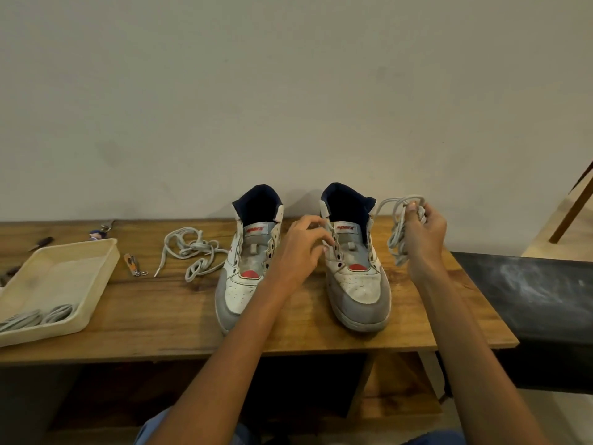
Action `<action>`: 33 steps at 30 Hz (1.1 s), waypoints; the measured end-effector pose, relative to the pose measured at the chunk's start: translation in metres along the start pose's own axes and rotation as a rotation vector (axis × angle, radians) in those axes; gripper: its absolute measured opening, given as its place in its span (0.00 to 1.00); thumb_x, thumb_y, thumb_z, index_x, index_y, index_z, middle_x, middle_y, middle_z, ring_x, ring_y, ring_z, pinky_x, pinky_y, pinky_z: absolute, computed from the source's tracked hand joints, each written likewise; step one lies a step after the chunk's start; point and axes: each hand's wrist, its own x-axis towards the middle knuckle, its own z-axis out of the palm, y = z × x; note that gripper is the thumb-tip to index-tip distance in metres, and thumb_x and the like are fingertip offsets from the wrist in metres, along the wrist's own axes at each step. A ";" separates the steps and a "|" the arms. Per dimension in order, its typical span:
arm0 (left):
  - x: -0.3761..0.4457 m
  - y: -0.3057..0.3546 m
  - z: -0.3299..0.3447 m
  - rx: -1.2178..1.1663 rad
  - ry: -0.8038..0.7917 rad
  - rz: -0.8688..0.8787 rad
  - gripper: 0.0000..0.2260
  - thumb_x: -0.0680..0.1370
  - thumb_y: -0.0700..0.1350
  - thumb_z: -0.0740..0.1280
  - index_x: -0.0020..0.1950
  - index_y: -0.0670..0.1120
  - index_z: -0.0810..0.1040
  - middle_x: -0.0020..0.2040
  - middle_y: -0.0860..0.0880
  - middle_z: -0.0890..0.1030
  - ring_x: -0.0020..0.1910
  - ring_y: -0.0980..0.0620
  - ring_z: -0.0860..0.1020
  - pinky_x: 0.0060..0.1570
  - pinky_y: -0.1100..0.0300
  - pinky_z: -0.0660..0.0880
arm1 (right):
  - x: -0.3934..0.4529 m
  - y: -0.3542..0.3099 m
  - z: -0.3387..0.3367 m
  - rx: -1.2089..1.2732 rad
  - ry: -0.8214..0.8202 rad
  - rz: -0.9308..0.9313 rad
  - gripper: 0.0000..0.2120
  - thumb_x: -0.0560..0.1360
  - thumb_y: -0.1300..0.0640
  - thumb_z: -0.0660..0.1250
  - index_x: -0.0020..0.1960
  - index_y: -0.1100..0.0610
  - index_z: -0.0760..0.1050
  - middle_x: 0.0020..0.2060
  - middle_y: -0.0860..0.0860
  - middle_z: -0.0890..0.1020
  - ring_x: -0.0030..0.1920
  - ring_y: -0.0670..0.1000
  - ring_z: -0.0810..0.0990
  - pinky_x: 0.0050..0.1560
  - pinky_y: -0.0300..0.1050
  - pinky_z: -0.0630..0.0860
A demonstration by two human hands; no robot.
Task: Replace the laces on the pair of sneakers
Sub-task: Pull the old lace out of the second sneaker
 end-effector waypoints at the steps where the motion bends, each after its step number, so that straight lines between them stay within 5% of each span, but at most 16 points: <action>1: -0.002 -0.003 -0.006 0.002 0.029 -0.020 0.05 0.75 0.38 0.68 0.48 0.45 0.82 0.61 0.48 0.74 0.62 0.51 0.71 0.59 0.56 0.73 | -0.003 -0.004 0.005 0.015 -0.003 -0.006 0.08 0.81 0.56 0.57 0.50 0.56 0.74 0.36 0.49 0.76 0.37 0.47 0.74 0.38 0.43 0.73; 7: -0.025 -0.029 -0.047 0.151 0.271 -0.403 0.08 0.75 0.43 0.69 0.53 0.48 0.80 0.58 0.49 0.75 0.57 0.50 0.74 0.47 0.61 0.69 | -0.029 -0.021 0.044 0.113 -0.084 -0.002 0.10 0.81 0.57 0.58 0.42 0.51 0.73 0.38 0.50 0.77 0.41 0.51 0.76 0.43 0.48 0.74; 12: -0.043 -0.054 -0.062 -0.040 0.135 -0.732 0.26 0.68 0.52 0.76 0.64 0.51 0.73 0.63 0.47 0.75 0.60 0.47 0.74 0.52 0.53 0.74 | -0.054 -0.019 0.073 0.080 -0.155 -0.040 0.06 0.80 0.57 0.60 0.49 0.55 0.75 0.39 0.50 0.79 0.40 0.48 0.77 0.43 0.44 0.73; 19: -0.045 -0.049 -0.057 -0.038 -0.002 -0.684 0.30 0.68 0.49 0.76 0.66 0.52 0.66 0.62 0.47 0.75 0.59 0.47 0.74 0.48 0.55 0.70 | -0.063 -0.011 0.086 -0.022 -0.202 -0.067 0.08 0.80 0.55 0.60 0.45 0.51 0.75 0.41 0.53 0.81 0.46 0.55 0.80 0.50 0.54 0.78; 27: -0.035 -0.030 -0.037 -0.058 -0.032 -0.626 0.28 0.70 0.53 0.73 0.68 0.54 0.67 0.64 0.48 0.72 0.62 0.48 0.72 0.50 0.59 0.67 | -0.072 -0.012 0.091 -0.022 -0.296 -0.071 0.08 0.80 0.56 0.59 0.46 0.53 0.76 0.39 0.51 0.80 0.41 0.49 0.78 0.44 0.49 0.76; 31: -0.029 -0.024 -0.085 -0.441 0.123 -0.501 0.20 0.77 0.54 0.64 0.66 0.48 0.71 0.61 0.50 0.75 0.59 0.53 0.73 0.55 0.61 0.69 | -0.093 -0.018 0.105 -0.045 -0.491 -0.136 0.07 0.80 0.59 0.60 0.45 0.53 0.75 0.41 0.53 0.80 0.42 0.50 0.79 0.45 0.46 0.77; 33: -0.032 -0.025 -0.114 -0.587 0.110 -0.455 0.15 0.78 0.49 0.63 0.62 0.44 0.74 0.53 0.49 0.78 0.52 0.55 0.77 0.49 0.65 0.72 | -0.109 -0.021 0.121 -0.028 -0.623 -0.156 0.08 0.80 0.60 0.60 0.44 0.53 0.75 0.38 0.52 0.79 0.40 0.49 0.78 0.44 0.46 0.75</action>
